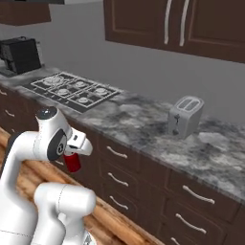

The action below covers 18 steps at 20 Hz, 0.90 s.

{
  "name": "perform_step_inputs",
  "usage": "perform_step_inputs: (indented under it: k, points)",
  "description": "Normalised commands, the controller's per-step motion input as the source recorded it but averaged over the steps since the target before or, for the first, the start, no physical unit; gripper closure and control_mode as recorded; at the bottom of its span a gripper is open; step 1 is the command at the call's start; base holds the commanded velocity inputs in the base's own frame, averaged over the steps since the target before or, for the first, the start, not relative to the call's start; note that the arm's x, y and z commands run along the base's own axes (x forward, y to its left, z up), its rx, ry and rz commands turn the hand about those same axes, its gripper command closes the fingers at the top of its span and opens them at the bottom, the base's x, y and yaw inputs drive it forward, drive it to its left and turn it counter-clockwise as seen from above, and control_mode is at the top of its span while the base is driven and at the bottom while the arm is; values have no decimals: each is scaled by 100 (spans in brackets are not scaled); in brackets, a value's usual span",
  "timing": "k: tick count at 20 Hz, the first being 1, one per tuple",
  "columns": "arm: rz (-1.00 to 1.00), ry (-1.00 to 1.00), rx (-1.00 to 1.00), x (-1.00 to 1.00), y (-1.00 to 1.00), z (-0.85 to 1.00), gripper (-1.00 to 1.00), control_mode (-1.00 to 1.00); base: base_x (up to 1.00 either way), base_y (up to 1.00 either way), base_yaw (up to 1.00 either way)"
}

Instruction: Four empty soda cans are scattered around the kitchen. Gather all the cans and cluster them next to the stove for recycling.

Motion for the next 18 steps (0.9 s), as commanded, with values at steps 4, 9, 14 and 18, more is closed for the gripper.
perform_step_inputs:
  k: [4, 9, 14, 18]
  points:
    - [0, 0, 0, 0, 0, 0, 100, 100, 31, 75, -16]
    - [0, 0, 0, 0, 0, 0, 100, 100, 33, 77, -17]
    - [0, 0, 0, 0, 0, 0, 100, 100, 43, 72, -17]
    - [0, 0, 0, 0, 0, 0, 100, 100, 56, 57, -21]
